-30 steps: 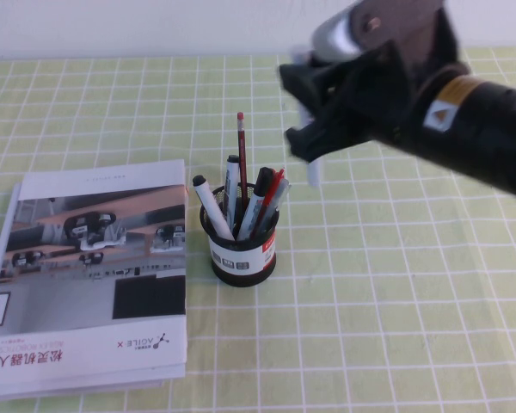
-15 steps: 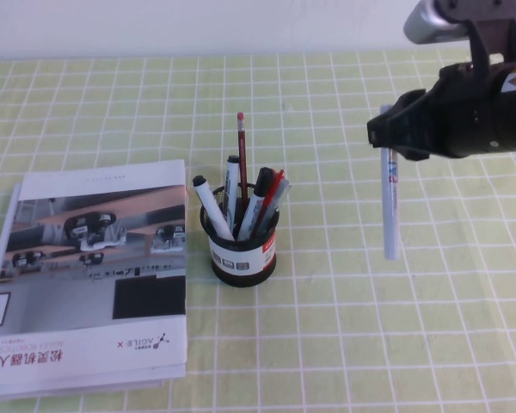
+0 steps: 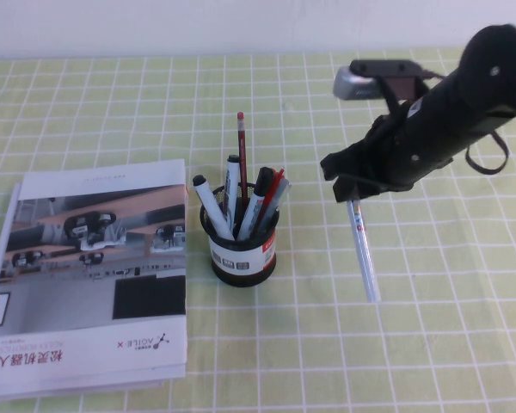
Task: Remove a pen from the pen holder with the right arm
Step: 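Take a marker out of the pen holder and lay it on the table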
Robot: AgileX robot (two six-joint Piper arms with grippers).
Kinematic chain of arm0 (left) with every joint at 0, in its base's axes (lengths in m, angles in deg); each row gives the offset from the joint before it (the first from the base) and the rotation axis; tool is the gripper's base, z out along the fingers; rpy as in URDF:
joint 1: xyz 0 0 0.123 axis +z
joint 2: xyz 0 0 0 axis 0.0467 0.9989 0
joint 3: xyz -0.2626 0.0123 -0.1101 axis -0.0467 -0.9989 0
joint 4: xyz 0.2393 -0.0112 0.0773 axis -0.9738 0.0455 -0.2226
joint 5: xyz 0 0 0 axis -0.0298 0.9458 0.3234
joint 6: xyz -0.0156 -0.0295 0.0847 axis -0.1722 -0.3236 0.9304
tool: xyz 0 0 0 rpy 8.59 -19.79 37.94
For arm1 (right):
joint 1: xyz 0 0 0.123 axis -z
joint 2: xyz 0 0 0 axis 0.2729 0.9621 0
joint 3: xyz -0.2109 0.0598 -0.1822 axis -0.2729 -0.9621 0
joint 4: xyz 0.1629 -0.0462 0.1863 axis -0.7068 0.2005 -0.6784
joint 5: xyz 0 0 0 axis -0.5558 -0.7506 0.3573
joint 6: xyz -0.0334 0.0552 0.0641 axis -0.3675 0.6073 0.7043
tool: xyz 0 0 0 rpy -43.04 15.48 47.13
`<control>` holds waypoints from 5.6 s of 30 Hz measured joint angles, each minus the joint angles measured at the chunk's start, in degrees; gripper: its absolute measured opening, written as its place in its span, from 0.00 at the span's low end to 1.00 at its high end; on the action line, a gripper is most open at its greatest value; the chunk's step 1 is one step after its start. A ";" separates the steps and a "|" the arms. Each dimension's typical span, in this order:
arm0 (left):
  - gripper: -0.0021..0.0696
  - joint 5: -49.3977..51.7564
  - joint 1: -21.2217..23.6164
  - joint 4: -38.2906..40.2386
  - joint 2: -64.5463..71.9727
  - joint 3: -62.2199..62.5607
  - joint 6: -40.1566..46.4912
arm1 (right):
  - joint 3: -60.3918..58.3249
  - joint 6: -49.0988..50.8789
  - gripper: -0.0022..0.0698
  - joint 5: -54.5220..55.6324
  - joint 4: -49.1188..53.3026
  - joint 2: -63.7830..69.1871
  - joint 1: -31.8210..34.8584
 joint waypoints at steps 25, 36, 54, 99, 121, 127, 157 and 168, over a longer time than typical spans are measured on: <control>0.02 0.00 0.00 0.00 0.00 0.00 0.00 | 3.50 2.70 0.17 -1.82 1.97 13.74 6.91; 0.02 0.00 0.00 0.00 0.00 0.00 0.00 | 3.86 2.70 0.17 -1.59 1.89 14.52 6.91; 0.02 0.00 0.00 0.00 0.00 0.00 0.00 | 3.91 2.70 0.40 -1.70 1.89 14.52 6.91; 0.02 0.00 0.00 0.00 0.00 0.00 0.00 | -29.46 2.70 0.01 -7.22 10.61 -53.82 6.91; 0.02 0.00 0.00 0.00 0.00 0.00 0.00 | -63.23 2.70 0.01 7.57 9.86 -84.54 6.91; 0.02 0.00 0.00 0.00 0.00 0.00 0.00 | -66.38 2.70 0.01 12.74 12.33 -84.64 8.31; 0.02 0.00 0.00 0.00 0.00 0.00 0.00 | -84.65 2.70 0.01 32.55 13.09 -102.64 19.47; 0.02 0.00 0.00 0.00 0.00 0.00 0.00 | -84.65 2.70 0.01 24.65 14.20 -102.64 19.50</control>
